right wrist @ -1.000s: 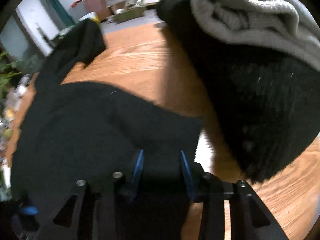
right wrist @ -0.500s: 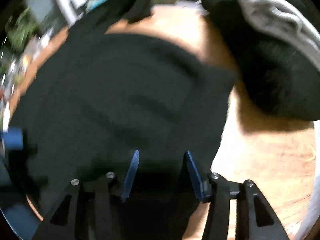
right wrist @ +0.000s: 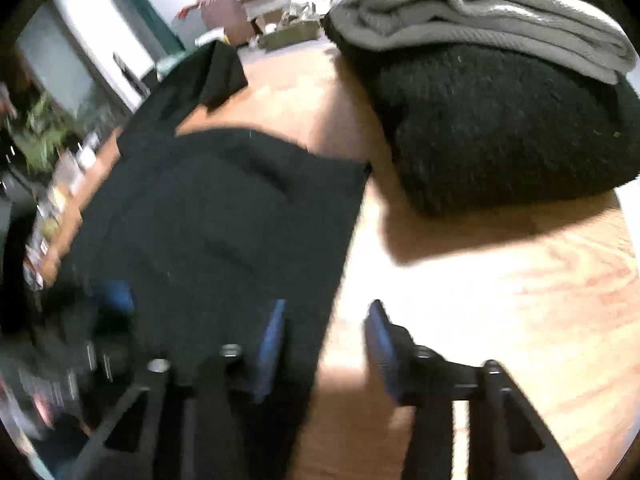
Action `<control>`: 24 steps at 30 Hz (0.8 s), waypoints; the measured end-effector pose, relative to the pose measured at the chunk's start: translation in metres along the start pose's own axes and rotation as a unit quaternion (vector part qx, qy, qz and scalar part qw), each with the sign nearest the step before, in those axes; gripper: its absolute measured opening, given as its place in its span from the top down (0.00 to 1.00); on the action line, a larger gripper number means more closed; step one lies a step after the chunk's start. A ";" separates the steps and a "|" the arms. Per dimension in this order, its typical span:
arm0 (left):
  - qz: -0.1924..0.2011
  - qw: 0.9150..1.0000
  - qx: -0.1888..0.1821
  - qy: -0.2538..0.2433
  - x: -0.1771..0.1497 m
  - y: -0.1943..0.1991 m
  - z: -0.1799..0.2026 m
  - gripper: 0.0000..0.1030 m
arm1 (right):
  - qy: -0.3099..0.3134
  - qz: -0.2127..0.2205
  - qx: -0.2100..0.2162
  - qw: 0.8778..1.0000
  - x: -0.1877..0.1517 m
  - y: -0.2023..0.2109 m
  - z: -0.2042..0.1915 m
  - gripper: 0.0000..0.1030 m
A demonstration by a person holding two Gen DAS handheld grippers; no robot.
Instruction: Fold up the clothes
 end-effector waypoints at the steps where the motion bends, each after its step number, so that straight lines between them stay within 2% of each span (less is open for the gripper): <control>1: 0.002 1.000 -0.010 0.007 -0.005 0.000 0.000 0.21 | -0.011 -0.003 0.028 1.000 0.008 0.000 -0.009 0.77; 2: 0.003 1.000 -0.020 0.014 -0.010 -0.001 0.000 0.21 | -0.016 -0.008 0.051 0.999 0.013 -0.001 -0.017 0.83; 5: 0.006 0.999 -0.039 0.031 -0.024 0.000 -0.002 0.21 | -0.007 -0.035 0.097 0.995 0.023 -0.011 -0.051 0.89; 7: 0.005 0.998 -0.043 0.037 -0.033 0.002 -0.006 0.21 | 0.011 -0.059 0.082 0.995 0.033 -0.027 -0.058 0.90; 9: 0.011 0.997 -0.050 0.050 -0.039 0.004 -0.007 0.21 | -0.002 -0.076 0.079 0.994 0.037 -0.041 -0.057 0.90; 11: 0.012 0.998 -0.047 0.048 -0.048 0.006 -0.006 0.21 | -0.017 -0.093 0.077 0.993 0.041 -0.055 -0.056 1.00; 14: 0.007 0.999 -0.031 0.031 -0.063 0.008 -0.003 0.21 | -0.057 -0.078 0.088 0.991 0.049 -0.059 -0.040 1.00; 16: -0.002 0.999 -0.025 0.025 -0.067 0.010 -0.002 0.21 | -0.052 -0.072 0.084 0.993 0.050 -0.057 -0.039 1.00; 18: -0.009 0.999 -0.032 0.035 -0.066 0.015 -0.001 0.21 | -0.042 -0.067 0.080 0.994 0.050 -0.053 -0.040 0.89; 20: 0.003 0.998 -0.040 0.041 -0.058 0.025 -0.001 0.21 | -0.023 -0.062 0.086 0.994 0.040 -0.037 -0.048 0.62; 24: 0.028 0.998 -0.038 0.048 -0.039 0.041 -0.007 0.21 | 0.016 -0.075 0.096 0.992 0.003 -0.015 -0.055 0.61</control>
Point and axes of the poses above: each gripper's, at about its wrist camera, not at the fingertips, and y roughly against the way its jaws point, z to its right, x to its top, the point moved 9 cm from there along -y, roughly the way its jaws point, and after that the axes turned 13 degrees about -x, right-handed, at the moved point
